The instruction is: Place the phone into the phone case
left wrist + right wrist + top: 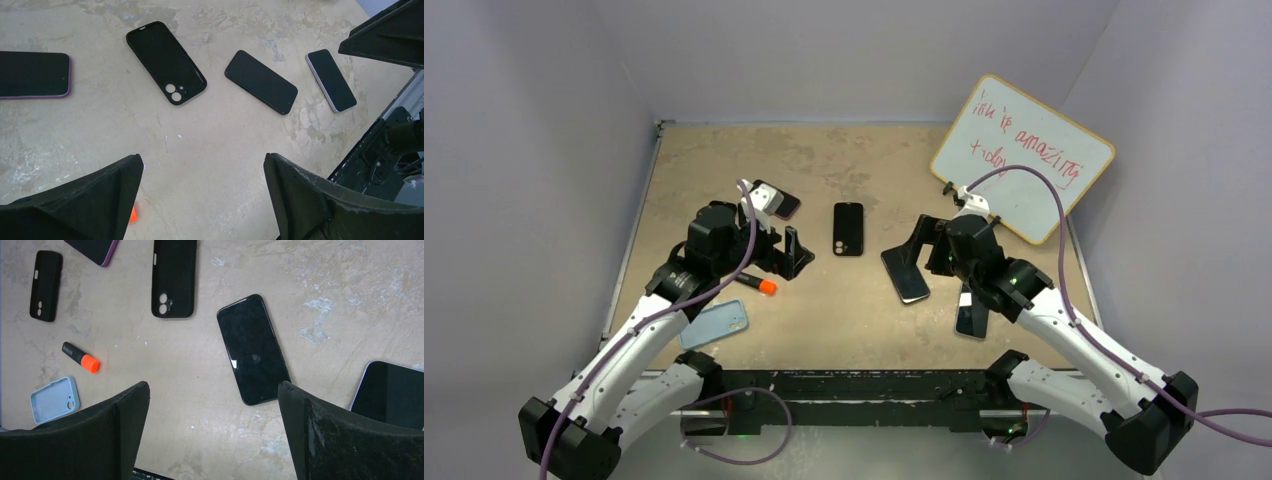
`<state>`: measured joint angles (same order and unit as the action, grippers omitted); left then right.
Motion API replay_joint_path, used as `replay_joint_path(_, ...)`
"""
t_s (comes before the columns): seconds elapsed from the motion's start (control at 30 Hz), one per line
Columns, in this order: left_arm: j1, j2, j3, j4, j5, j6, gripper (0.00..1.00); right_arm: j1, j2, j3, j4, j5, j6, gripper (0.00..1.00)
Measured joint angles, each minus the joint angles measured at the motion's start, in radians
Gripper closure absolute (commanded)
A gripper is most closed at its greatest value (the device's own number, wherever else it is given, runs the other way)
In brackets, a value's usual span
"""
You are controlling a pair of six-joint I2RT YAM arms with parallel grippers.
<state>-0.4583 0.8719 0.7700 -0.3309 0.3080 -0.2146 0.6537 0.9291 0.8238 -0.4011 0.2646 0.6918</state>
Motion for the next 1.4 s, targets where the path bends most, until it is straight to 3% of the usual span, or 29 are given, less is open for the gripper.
replay_joint_path(0.47, 0.0, -0.023, 0.0, -0.019, -0.056, -0.002, 0.03, 0.0, 0.014, 0.002, -0.08, 0.109, 0.088, 0.01)
replay_joint_path(0.77, 0.0, -0.079, 0.0, -0.061, -0.136, -0.006, 0.02, -0.018, 0.194, 0.016, -0.269, 0.268, 0.196, 0.01)
replay_joint_path(1.0, 0.0, -0.057, 0.0, -0.079, -0.167, -0.002, 0.02, -0.111, 0.299, 0.01, -0.315, 0.26, 0.204, 0.01)
replay_joint_path(1.2, 0.0, -0.066, 0.0, -0.098, -0.185, -0.002, 0.02, -0.286, 0.295, -0.055, -0.284, 0.149, 0.134, 0.01)
replay_joint_path(1.4, 0.0, -0.077, 0.0, -0.098, -0.187, -0.001, 0.02, -0.373, 0.337, -0.069, -0.274, 0.089, 0.094, 0.01)
